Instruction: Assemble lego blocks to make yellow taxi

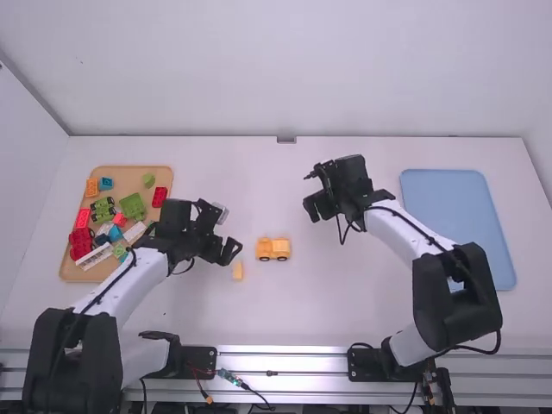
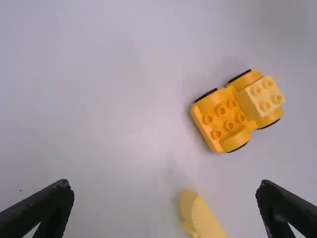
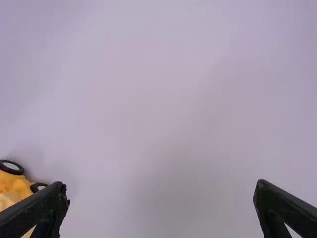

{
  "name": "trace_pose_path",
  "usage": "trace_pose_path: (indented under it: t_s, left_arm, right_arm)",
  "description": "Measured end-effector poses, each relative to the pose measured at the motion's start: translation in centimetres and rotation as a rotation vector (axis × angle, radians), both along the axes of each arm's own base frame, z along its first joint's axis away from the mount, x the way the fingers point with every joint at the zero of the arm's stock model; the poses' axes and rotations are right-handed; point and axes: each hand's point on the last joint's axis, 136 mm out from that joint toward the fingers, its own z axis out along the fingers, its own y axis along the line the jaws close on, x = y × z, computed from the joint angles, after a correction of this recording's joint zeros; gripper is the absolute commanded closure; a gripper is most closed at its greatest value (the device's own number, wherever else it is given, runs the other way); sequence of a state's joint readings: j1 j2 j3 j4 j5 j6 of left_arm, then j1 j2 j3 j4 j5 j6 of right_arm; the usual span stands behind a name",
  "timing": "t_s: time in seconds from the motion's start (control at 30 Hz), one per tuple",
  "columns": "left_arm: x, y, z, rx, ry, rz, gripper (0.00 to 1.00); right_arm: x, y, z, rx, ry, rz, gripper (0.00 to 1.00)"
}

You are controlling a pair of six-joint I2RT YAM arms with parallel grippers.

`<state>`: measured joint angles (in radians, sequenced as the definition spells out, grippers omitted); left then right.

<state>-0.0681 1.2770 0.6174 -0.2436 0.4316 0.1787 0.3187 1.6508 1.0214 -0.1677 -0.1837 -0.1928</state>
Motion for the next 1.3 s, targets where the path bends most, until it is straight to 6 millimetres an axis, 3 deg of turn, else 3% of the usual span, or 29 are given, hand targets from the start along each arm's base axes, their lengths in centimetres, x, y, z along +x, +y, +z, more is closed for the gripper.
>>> trace_pose_path:
  t_s: [0.1,0.27,0.47,0.87,1.13,1.3]
  left_arm:
    - [0.0,0.0,0.7,-0.024,0.05,0.048,0.01]
    - [-0.6,-0.8,0.0,0.002,0.115,0.13,0.01]
    - [-3.3,-2.3,-1.6,0.08,0.24,0.242,0.01]
    - [-5.2,-0.7,-3.5,0.032,0.398,0.554,0.01]
    - [-5.9,-0.7,-4.1,0.021,0.438,0.588,0.01]
    - [-6.5,-0.4,-5.7,0.095,0.516,0.596,0.01]
  right_arm:
    - [0.1,-0.7,0.7,0.006,-0.006,-0.02,0.01]
    - [0.1,-1.1,1.4,0.007,-0.019,-0.031,0.01]
    - [0.0,-1.3,1.7,0.002,-0.026,-0.04,0.01]
    - [0.1,-1.4,1.8,-0.007,-0.031,-0.043,0.01]
    - [0.1,-1.4,1.8,-0.007,-0.032,-0.043,0.01]
    - [0.1,-1.4,1.8,-0.007,-0.031,-0.043,0.01]
